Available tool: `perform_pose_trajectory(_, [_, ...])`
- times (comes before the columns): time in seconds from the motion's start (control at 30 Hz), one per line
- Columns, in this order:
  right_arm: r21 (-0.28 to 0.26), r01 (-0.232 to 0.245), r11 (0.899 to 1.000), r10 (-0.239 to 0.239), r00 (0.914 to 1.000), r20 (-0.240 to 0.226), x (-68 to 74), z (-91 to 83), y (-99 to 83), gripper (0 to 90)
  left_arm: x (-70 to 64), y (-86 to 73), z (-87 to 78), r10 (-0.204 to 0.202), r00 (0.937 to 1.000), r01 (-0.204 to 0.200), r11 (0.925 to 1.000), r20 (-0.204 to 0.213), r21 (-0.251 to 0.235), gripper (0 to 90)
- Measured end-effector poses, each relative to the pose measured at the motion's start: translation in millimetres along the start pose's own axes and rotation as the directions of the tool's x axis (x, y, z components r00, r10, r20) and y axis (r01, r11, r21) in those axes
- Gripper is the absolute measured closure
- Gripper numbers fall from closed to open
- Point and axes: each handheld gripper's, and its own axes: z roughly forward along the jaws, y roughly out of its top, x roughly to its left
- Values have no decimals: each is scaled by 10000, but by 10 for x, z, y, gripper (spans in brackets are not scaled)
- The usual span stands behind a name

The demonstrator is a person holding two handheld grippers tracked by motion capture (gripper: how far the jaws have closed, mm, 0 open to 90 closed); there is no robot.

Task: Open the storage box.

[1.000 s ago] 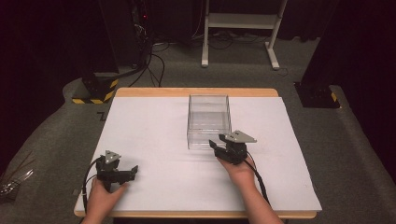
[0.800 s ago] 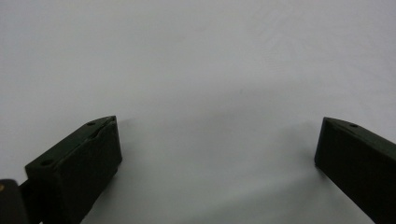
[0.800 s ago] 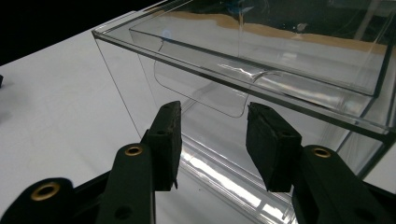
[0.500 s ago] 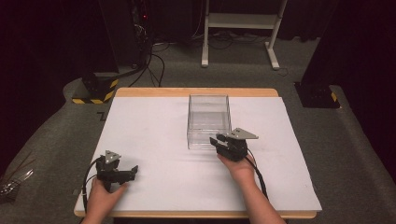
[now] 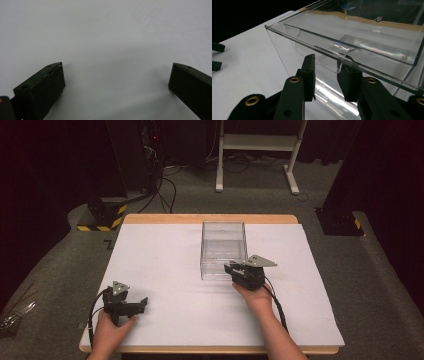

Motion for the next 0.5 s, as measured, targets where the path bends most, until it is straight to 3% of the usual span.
perform_pose_trajectory(0.1, [-41,-83,10000,82,9995,-297,-38,-15,-5,721,0,0,0,0,10000,0,10000,-1,2,6])
perform_pose_trajectory(0.5, [-80,152,9999,-156,9985,-524,-74,-92,-43,786,0,-1,0,6,10000,-6,10000,-4,-3,6])
